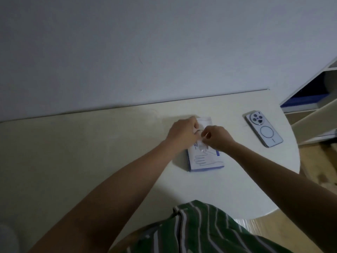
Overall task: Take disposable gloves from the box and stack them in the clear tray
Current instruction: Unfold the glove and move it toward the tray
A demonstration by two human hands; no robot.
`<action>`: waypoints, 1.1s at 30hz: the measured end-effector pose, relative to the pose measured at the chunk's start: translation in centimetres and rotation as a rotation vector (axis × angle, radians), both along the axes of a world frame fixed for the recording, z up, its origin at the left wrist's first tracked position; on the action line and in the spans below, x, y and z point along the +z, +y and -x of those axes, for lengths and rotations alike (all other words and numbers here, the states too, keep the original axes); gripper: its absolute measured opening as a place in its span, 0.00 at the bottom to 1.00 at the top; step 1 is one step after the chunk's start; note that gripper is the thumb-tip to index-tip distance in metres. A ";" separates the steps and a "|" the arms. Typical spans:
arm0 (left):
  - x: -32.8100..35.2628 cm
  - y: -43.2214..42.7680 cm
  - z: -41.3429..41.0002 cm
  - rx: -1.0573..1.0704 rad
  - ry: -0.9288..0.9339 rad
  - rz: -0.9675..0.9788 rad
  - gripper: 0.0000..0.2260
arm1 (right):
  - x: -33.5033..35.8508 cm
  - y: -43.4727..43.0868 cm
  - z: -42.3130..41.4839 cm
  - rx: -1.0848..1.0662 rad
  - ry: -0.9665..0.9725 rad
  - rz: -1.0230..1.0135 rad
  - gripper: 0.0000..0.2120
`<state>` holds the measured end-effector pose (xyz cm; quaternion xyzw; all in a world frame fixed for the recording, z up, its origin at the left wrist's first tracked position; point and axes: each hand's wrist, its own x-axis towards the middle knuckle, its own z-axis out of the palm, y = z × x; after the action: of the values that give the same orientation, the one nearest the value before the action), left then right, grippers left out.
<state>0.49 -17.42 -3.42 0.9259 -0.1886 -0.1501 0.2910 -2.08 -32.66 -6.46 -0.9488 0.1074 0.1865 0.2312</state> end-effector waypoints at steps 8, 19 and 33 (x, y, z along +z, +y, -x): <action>-5.7 -2.3 1.2 0.051 0.256 -0.160 0.24 | -2.8 -0.6 1.3 0.104 -0.168 0.108 0.09; -6.0 -2.9 0.4 0.063 0.316 -0.200 0.28 | -1.3 -3.1 -0.2 -0.253 -0.120 -0.641 0.02; -6.0 -3.0 0.5 0.055 0.315 -0.232 0.28 | 0.1 -3.4 0.4 -0.341 -0.075 -0.915 0.11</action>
<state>-0.02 -20.43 -9.38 0.9231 -0.0967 -0.3056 0.2125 -2.46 -36.01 -6.38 -0.7248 0.1597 0.1396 0.6555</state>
